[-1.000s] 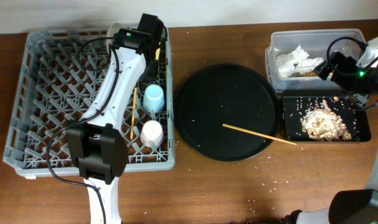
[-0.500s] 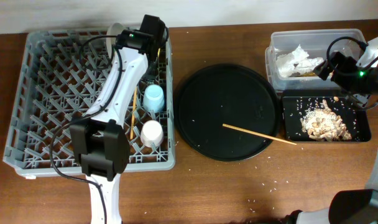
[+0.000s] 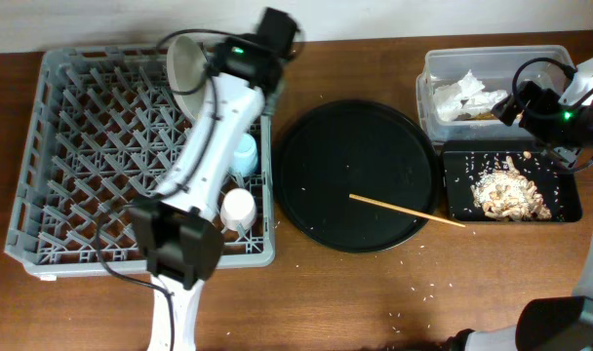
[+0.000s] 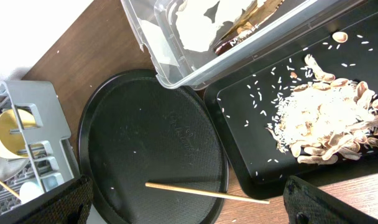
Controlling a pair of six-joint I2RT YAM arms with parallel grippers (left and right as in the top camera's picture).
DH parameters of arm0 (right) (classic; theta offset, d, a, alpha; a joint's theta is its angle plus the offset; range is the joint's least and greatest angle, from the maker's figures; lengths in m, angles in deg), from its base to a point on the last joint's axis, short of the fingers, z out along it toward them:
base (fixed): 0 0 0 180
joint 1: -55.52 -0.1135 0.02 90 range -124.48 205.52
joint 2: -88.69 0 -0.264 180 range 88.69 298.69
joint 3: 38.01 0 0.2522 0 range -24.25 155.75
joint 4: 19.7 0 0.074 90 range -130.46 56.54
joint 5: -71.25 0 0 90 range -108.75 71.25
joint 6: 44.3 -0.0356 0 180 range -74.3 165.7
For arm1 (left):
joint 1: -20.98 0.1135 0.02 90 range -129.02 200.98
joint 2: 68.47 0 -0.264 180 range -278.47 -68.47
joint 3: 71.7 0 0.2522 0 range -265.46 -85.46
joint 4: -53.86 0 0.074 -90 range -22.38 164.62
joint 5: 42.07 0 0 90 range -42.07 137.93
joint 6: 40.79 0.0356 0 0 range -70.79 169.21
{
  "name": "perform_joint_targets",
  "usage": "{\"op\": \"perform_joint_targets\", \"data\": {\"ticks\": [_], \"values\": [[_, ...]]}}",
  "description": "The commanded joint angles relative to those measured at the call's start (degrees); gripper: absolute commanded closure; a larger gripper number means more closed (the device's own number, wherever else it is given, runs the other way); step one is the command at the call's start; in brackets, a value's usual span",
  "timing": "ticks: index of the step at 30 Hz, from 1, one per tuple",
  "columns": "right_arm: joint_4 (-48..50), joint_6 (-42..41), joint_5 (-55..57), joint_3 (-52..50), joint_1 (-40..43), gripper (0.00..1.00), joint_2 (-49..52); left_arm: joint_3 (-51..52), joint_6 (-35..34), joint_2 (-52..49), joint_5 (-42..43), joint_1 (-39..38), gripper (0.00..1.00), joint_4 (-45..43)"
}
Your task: Sort waste into correct bins and load items into the dishwasher rack
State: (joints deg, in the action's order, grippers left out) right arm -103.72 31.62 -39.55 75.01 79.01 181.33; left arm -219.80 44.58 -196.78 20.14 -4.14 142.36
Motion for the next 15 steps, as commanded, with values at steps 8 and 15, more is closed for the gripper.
{"op": "perform_joint_targets", "data": {"ticks": [8, 15], "values": [[-0.02, 0.35, 0.31, 0.28, 0.15, 0.02, -0.22, -0.81, 31.91, -7.76, 38.56, -15.85, 0.25, -1.44], [-0.02, 0.35, 0.31, 0.28, 0.15, 0.02, -0.22, -0.70, 53.20, -16.35, 38.58, -23.63, 0.22, -3.93]]}}
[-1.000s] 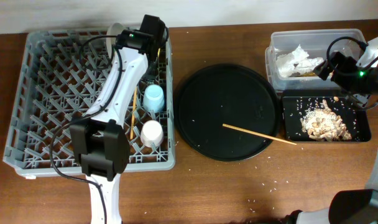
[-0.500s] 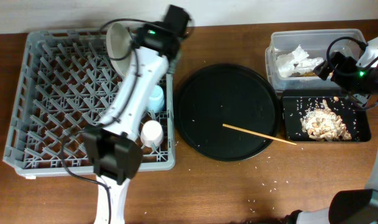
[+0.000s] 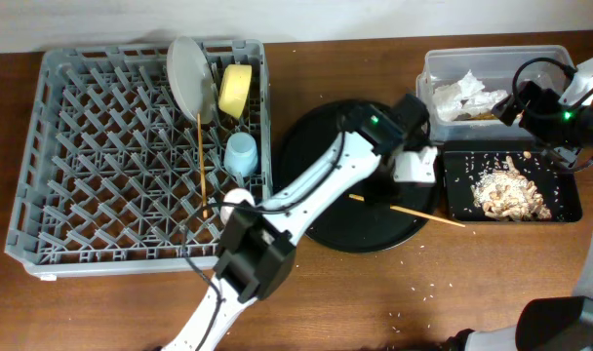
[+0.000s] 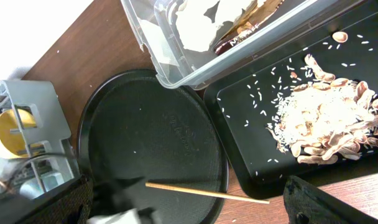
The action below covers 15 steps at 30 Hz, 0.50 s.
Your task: Sort waste into correct bins and load items into the dishwasher rack
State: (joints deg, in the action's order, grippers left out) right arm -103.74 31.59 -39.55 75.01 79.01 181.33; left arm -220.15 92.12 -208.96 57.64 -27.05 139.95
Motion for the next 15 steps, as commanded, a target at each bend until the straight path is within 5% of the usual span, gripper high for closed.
{"op": "perform_joint_targets", "data": {"ticks": [1, 5, 6, 8, 11, 13, 15], "values": [[0.00, 0.37, 0.31, 0.28, 0.15, 0.02, -0.22, -0.35, 5.64, -4.92, 1.05, -0.85, 0.23, -2.14], [0.00, 0.37, 0.31, 0.28, 0.15, 0.02, -0.22, -0.35, 5.62, -8.00, 1.09, -1.73, 0.28, -3.02], [0.00, 0.37, 0.31, 0.28, 0.15, 0.01, -0.22, -0.35, 5.62, -8.26, 1.07, -1.75, 0.33, -3.15], [0.00, 0.37, 0.31, 0.28, 0.15, 0.02, -0.22, -0.35, 5.60, -8.68, 1.55, -1.75, 0.59, -3.32], [0.00, 0.37, 0.31, 0.28, 0.15, 0.02, -0.22, -0.35, 5.57, -8.79, 3.45, -1.97, 0.69, -3.34], [0.00, 0.37, 0.31, 0.28, 0.15, 0.02, -0.22, -0.35, 5.57, -8.79, 3.43, -2.08, 0.86, -3.32], [0.00, 0.37, 0.31, 0.28, 0.15, 0.02, -0.22, -0.35, 5.57, -8.79, 3.41, -2.08, 0.89, -3.32]]}}
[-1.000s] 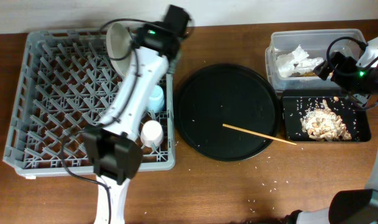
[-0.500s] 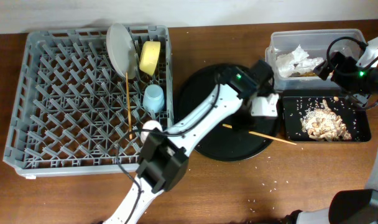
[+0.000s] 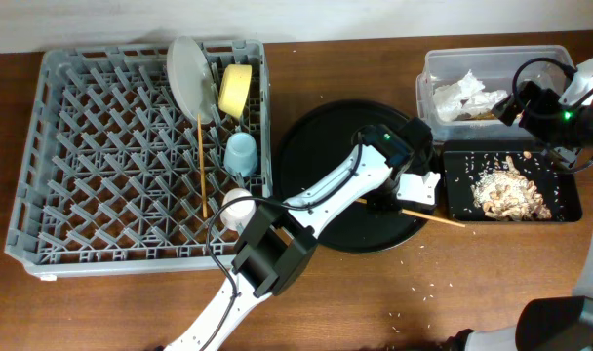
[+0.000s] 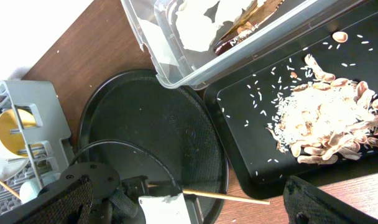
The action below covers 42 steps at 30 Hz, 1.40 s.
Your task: Sort waste into correct bins and load items into the dishwasher rack
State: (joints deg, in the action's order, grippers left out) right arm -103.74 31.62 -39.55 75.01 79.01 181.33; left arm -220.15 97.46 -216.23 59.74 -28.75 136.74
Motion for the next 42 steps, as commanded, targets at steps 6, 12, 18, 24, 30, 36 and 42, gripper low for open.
{"op": "perform_joint_targets", "data": {"ticks": [6, 12, 18, 24, 30, 36, 42], "values": [[0.00, 0.35, 0.31, 0.28, 0.15, 0.01, -0.22, -0.35, -1.73, -3.61, 1.51, -0.48, 0.73, -0.09], [0.00, 0.35, 0.31, 0.28, 0.15, 0.01, -0.22, -0.61, -2.71, -3.63, -2.08, -0.46, 0.99, -0.15], [0.00, 0.35, 0.31, 0.28, 0.15, 0.02, -0.22, -21.40, -12.76, -3.63, -6.49, 2.75, 1.00, 12.33], [0.00, 0.35, 0.31, 0.28, 0.15, 0.02, -0.22, -41.83, -15.76, -3.06, -6.49, 6.71, 1.00, 27.61], [0.00, 0.35, 0.31, 0.28, 0.15, 0.02, -0.22, -44.46, -37.70, 8.50, -15.67, 16.22, 1.00, 27.61], [0.00, 0.35, 0.31, 0.28, 0.15, 0.02, -0.22, -42.91, -51.56, 14.93, -15.78, 29.88, 0.99, 27.61], [0.00, 0.35, 0.31, 0.28, 0.15, 0.02, -0.22, -22.75, -56.43, 15.34, -13.57, 38.40, 1.00, 27.61]]}}
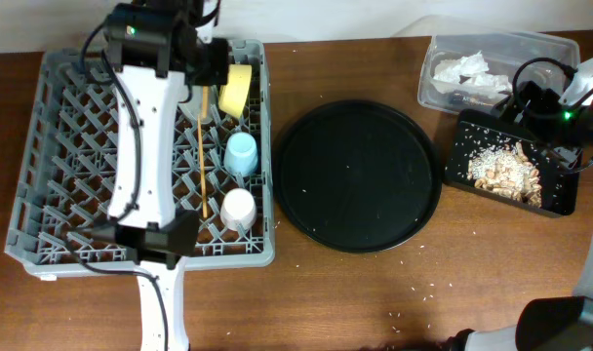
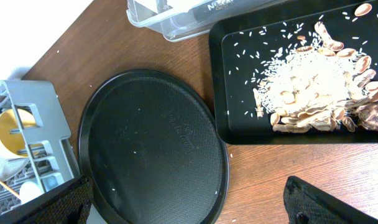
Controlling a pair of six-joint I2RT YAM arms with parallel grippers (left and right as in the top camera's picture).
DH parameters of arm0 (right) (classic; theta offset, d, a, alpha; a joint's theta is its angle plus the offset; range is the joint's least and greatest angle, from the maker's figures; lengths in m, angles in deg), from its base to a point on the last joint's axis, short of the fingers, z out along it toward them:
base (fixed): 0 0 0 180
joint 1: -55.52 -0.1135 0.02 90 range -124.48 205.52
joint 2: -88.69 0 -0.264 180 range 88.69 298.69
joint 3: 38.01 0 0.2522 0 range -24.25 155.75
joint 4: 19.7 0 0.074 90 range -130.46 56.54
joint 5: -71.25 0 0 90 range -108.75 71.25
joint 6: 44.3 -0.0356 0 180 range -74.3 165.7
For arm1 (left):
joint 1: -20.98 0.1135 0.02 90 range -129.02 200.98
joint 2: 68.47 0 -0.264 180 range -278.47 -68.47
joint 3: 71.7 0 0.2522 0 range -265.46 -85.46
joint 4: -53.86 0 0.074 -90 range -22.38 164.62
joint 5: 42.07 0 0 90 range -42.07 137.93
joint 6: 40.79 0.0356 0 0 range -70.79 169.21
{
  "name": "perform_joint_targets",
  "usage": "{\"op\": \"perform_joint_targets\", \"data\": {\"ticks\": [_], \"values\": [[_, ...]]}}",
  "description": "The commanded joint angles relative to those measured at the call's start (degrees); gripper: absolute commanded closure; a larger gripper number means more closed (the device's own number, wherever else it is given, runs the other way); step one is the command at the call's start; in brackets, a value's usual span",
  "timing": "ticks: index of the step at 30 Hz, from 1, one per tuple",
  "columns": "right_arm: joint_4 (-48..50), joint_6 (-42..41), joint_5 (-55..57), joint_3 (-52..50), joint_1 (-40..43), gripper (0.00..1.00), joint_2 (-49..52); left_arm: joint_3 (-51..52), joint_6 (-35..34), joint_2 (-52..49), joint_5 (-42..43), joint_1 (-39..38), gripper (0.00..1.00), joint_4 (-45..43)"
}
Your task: Sort waste into correct bins and load items into the dishwasher rack
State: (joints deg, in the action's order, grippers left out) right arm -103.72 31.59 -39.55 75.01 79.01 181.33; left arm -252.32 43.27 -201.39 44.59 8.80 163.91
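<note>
My left arm reaches over the far edge of the grey dishwasher rack (image 1: 43,146). Its gripper (image 1: 205,60) hangs beside the yellow cup (image 1: 236,90), and its jaws are too dark to read. One chopstick (image 1: 203,166) lies in the rack, near a blue cup (image 1: 240,153) and a white cup (image 1: 238,207). The round black tray (image 1: 358,175) holds only a few rice grains. My right gripper (image 2: 195,208) stands open above the table by the black rectangular tray (image 2: 239,74) of rice and shells. The clear bin (image 1: 492,58) holds paper waste.
Rice grains are scattered on the wooden table in front of the round tray. The rectangular tray (image 1: 467,146) sits askew at the right edge, touching the clear bin. The left arm's base (image 1: 155,244) stands at the rack's front edge.
The left gripper was down on the chopstick at the round tray's right side and is now over the rack's far edge. That chopstick is gone from the tray. The clear bin and rectangular tray have shifted.
The left arm was first over the rack's far side with a chopstick lying across the round tray. Then it was over the tray, then down at that chopstick. Now it is at the rack and the tray is bare. The right arm stayed put.
</note>
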Motion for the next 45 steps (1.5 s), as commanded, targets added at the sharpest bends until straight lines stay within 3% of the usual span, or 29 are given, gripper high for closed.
{"op": "perform_joint_targets", "data": {"ticks": [1, 3, 6, 21, 22, 24, 25, 26, 31, 36, 45], "values": [[-0.02, 0.37, 0.31, 0.28, 0.15, 0.02, -0.22, 13.25, -2.25, 0.50, 1.53, 0.85, 1.00, 0.44], [-0.02, 0.37, 0.31, 0.28, 0.15, 0.02, -0.22, 24.13, -2.21, 0.50, 0.35, 0.85, 1.00, 0.44], [-0.02, 0.37, 0.31, 0.28, 0.15, 0.01, -0.22, 32.22, -2.23, 0.50, -1.03, 1.31, 0.99, 0.02], [-0.02, 0.37, 0.31, 0.28, 0.17, 0.02, -0.22, 33.14, -2.23, 0.50, -2.47, 4.09, 0.95, 0.44], [-0.02, 0.37, 0.31, 0.28, 0.15, 0.01, -0.22, 33.14, -2.21, 0.50, -2.49, 4.07, 0.87, 0.44], [-0.02, 0.37, 0.31, 0.28, 0.15, 0.02, -0.22, 33.14, -2.21, 0.50, -2.32, 4.07, 0.59, 0.28], [-0.02, 0.37, 0.31, 0.28, 0.15, 0.01, -0.22, 33.14, -2.19, 0.50, -2.05, 4.07, 0.38, 0.15], [-0.02, 0.37, 0.31, 0.28, 0.15, 0.02, -0.22, 33.14, -2.19, 0.50, -1.84, 3.93, 0.01, -0.07], [-0.02, 0.37, 0.31, 0.28, 0.15, 0.02, -0.22, 26.82, -0.63, 3.17, 2.56, 3.96, 0.01, 0.44], [-0.02, 0.37, 0.31, 0.28, 0.15, 0.02, -0.22, 4.87, -0.68, 19.65, 5.29, 2.58, 0.01, 0.26], [0.02, 0.37, 0.52, 0.28, -3.06, 0.02, -3.26, 3.48, -0.68, 43.50, 5.27, 1.84, 0.01, 0.39]]}}
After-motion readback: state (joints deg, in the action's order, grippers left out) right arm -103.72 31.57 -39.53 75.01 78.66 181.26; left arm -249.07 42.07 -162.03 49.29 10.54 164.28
